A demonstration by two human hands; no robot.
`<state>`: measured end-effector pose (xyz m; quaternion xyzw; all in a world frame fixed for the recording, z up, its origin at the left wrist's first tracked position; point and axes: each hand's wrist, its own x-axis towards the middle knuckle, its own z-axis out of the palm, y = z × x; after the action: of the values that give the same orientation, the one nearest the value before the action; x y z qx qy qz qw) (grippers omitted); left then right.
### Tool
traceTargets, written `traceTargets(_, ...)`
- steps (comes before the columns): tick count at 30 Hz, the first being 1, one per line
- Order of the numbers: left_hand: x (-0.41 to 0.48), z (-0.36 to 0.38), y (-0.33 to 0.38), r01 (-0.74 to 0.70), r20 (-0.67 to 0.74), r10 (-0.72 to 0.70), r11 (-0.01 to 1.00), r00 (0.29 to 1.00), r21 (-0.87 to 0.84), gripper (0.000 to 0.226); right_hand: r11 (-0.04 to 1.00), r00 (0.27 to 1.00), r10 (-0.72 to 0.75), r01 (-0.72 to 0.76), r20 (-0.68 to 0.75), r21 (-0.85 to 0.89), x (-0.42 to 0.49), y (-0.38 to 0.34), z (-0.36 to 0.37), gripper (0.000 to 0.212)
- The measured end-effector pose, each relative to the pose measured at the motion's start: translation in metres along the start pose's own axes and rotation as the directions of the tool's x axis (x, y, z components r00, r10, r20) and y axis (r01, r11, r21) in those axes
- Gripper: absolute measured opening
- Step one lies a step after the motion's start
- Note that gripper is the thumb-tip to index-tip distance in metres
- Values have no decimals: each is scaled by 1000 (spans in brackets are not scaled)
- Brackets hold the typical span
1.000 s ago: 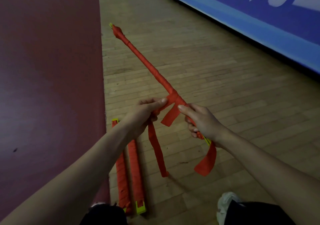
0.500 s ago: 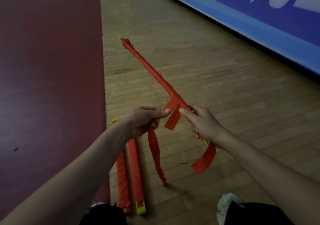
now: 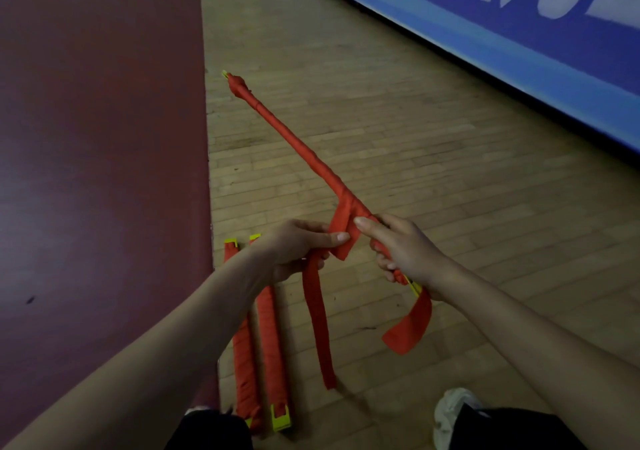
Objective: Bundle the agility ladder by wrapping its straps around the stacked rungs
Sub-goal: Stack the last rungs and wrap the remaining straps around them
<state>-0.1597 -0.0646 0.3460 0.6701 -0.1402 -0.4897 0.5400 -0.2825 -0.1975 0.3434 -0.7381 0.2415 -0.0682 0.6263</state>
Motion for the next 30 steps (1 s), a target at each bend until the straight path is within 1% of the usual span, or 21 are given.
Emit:
traceTargets(3, 0, -4, 2, 8, 10, -8, 1000, 1000, -6, 18, 989, 999, 42, -45, 24, 138, -1, -4, 1, 25)
traceTargets(6, -1, -3, 4, 1, 103, 6, 997, 995, -72, 31, 944, 993, 82, -103, 79, 313, -1, -8, 2, 28)
traceTargets(8, -1, -1, 5, 2, 150, 17, 992, 988, -125, 28, 910, 988, 81, -127, 131, 395, -1, -9, 0, 30)
traceTargets(9, -2, 0, 6, 0, 151, 21, 990, 988, -138, 25, 896, 985, 75, -136, 158, 423, 0, -9, -1, 32)
traceTargets(12, -1, 2, 5, -8, 119, 24, 992, 993, -128, 23, 887, 975, 36, -132, 221, 442, 3, -10, -4, 40)
traceTargets(16, -3, 4, 8, 0, 139, 16, 994, 990, -113, 20, 871, 959, -26, -117, 283, 477, 3, -13, -4, 38)
traceTargets(19, -2, 5, 8, -10, 149, 31, 990, 988, -139, 21, 846, 932, -67, -136, 355, 515, 3, -13, -5, 50)
traceTargets(20, -2, 6, 8, -16, 148, 38, 989, 988, -145, 21, 843, 924, -84, -134, 374, 520, 3, -12, -6, 46)
traceTargets(22, 1, 6, 5, -33, 144, 56, 987, 988, -160, 19, 853, 918, -97, -122, 384, 508, 2, -11, -8, 24)
traceTargets(23, 1, 6, 5, -39, 142, 64, 984, 988, -176, 17, 855, 920, -93, -122, 380, 504, 2, -11, -8, 18)
traceTargets(24, 2, 6, 5, -40, 144, 69, 979, 987, -198, 14, 848, 921, -100, -120, 377, 516, 3, -10, -9, 25)
traceTargets(25, 3, 7, 5, -43, 151, 77, 975, 986, -216, 11, 836, 919, -116, -114, 376, 537, 4, -9, -10, 40)
traceTargets(26, 4, 7, 5, -52, 154, 88, 973, 984, -227, 15, 824, 915, -128, -116, 382, 554, 4, -7, -10, 53)
traceTargets(27, 4, 6, 5, -63, 150, 100, 970, 984, -234, 25, 822, 915, -128, -118, 382, 557, 4, -7, -10, 59)
traceTargets(28, 5, 5, 4, -74, 144, 111, 968, 983, -240, 28, 831, 921, -117, -114, 372, 544, 4, -8, -10, 56)
traceTargets(29, 4, 5, 5, -90, 136, 127, 965, 983, -247, 22, 848, 931, -96, -109, 352, 519, 4, -9, -10, 48)
traceTargets(30, 5, 5, 5, -117, 126, 152, 962, 980, -248, 11, 865, 939, -68, -112, 337, 488, 4, -12, -10, 40)
